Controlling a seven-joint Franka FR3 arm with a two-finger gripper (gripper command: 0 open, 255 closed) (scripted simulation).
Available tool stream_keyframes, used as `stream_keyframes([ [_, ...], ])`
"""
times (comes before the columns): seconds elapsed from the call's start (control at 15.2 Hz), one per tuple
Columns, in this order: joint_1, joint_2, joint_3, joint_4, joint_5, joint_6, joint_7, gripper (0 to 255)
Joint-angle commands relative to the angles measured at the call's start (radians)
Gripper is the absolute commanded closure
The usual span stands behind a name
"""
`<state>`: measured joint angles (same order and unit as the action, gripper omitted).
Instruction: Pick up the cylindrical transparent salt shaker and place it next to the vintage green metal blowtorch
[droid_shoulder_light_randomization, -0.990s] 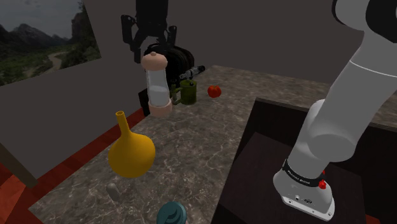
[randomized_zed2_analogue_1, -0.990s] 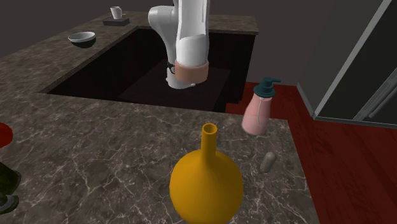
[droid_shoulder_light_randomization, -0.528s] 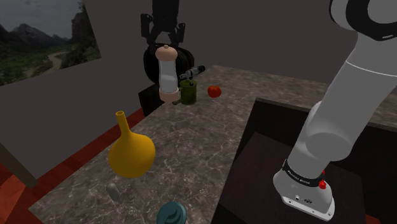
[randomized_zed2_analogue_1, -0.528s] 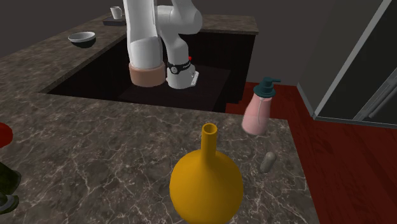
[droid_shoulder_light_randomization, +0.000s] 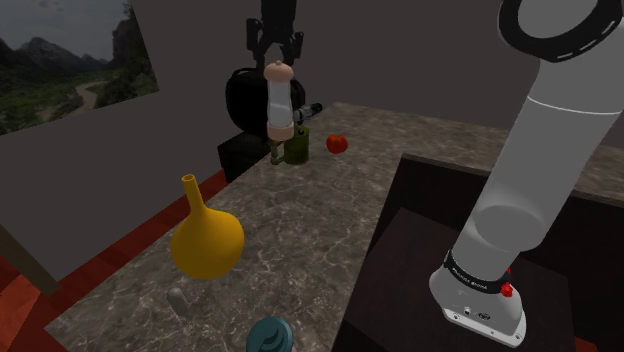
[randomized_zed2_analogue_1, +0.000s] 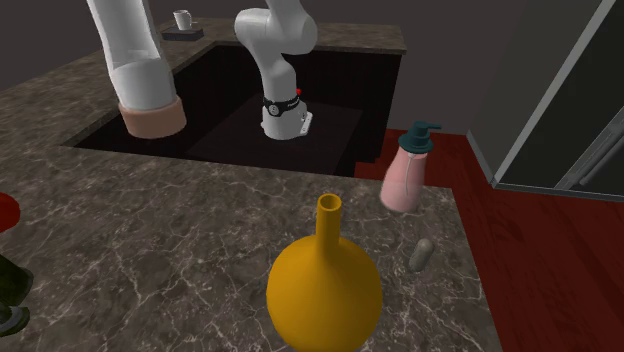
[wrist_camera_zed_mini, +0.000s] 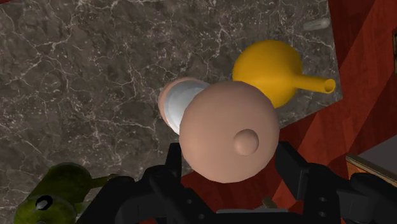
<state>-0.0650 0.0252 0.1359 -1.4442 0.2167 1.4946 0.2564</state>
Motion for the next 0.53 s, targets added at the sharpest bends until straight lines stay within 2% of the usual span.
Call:
stream_keyframes([
  [0.0, -0.023, 0.029, -0.021, 0.04, -0.002, -0.02, -0.042, 255],
  [0.46, -0.102, 0.199, -0.082, 0.274, -0.005, -0.114, -0.166, 255],
])
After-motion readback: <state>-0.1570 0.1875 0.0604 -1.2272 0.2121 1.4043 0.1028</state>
